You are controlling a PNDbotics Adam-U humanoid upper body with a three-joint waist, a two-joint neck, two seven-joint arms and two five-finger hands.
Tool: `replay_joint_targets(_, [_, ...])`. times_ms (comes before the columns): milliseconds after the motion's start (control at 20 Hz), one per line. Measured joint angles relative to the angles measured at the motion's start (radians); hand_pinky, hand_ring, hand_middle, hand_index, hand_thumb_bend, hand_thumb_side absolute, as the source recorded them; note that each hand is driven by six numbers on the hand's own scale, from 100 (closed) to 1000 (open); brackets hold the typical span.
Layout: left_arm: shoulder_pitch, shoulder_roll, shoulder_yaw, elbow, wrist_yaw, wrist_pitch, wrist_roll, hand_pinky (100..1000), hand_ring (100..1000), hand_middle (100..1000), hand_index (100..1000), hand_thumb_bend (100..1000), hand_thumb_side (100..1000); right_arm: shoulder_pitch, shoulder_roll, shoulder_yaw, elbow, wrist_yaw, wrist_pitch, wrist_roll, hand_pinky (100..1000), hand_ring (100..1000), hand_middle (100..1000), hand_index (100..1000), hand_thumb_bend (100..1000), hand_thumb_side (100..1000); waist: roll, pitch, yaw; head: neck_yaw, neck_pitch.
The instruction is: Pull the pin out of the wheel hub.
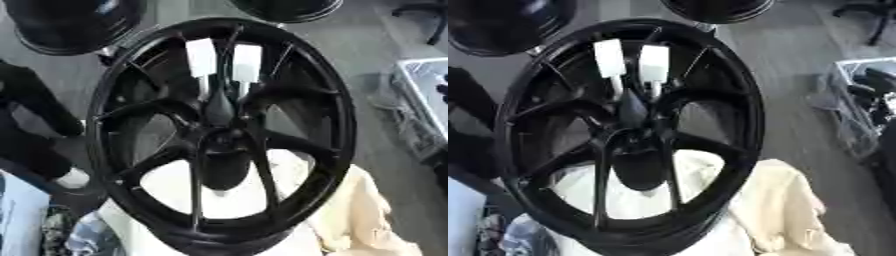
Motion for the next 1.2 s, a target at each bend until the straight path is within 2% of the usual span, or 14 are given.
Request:
replay_joint_targets(200, [0.0, 0.0, -0.003, 0.0, 0.0, 0.001, -0.001, 655, 645, 613, 715, 149, 802, 0.0, -0.012, 0.0, -0.003, -0.003, -0.008, -0.002, 1000, 891, 837, 874, 100, 606, 0.001, 0.0, -0.006, -0.002, -0.002])
replay_joint_targets(250, [0.0, 0.0, -0.004, 0.0, 0.0, 0.001, -0.001, 655, 645, 613, 715, 132, 832, 0.001, -0.018, 0.0, -0.005, -0.004, -0.01, -0.004, 1000, 899, 844, 879, 100, 659, 0.003, 0.0, -0.008, -0.004, -0.005])
replay_joint_targets(300, [0.0, 0.0, -0.005, 0.0, 0.0, 0.001, -0.001, 654, 645, 613, 715, 148, 803, 0.001, -0.023, -0.001, -0.007, -0.004, -0.013, -0.007, 1000, 906, 851, 883, 100, 608, 0.004, 0.0, -0.009, -0.005, -0.008])
replay_joint_targets(550, [0.001, 0.001, -0.005, 0.0, 0.0, 0.002, -0.001, 654, 644, 612, 714, 148, 804, 0.008, -0.086, -0.005, -0.033, -0.001, -0.038, -0.003, 1000, 960, 903, 919, 100, 605, 0.003, 0.0, -0.01, -0.008, -0.016])
replay_joint_targets(800, [0.003, 0.001, -0.005, 0.0, 0.0, 0.003, 0.001, 653, 644, 612, 714, 146, 802, -0.011, -0.219, 0.005, -0.069, -0.013, -0.102, 0.015, 1000, 957, 903, 917, 100, 547, -0.001, 0.0, -0.008, -0.009, -0.016])
replay_joint_targets(1100, [0.008, 0.011, -0.005, 0.0, -0.002, 0.004, 0.001, 652, 643, 612, 714, 144, 803, -0.053, -0.439, 0.046, -0.13, -0.063, -0.243, -0.012, 1000, 930, 878, 902, 100, 493, -0.014, 0.0, -0.006, -0.013, -0.016])
replay_joint_targets(1200, [0.009, 0.017, -0.006, 0.0, -0.003, 0.004, 0.001, 651, 643, 611, 713, 142, 804, -0.076, -0.524, 0.072, -0.136, -0.083, -0.297, -0.014, 1000, 921, 869, 896, 100, 445, -0.018, 0.0, -0.006, -0.013, -0.016])
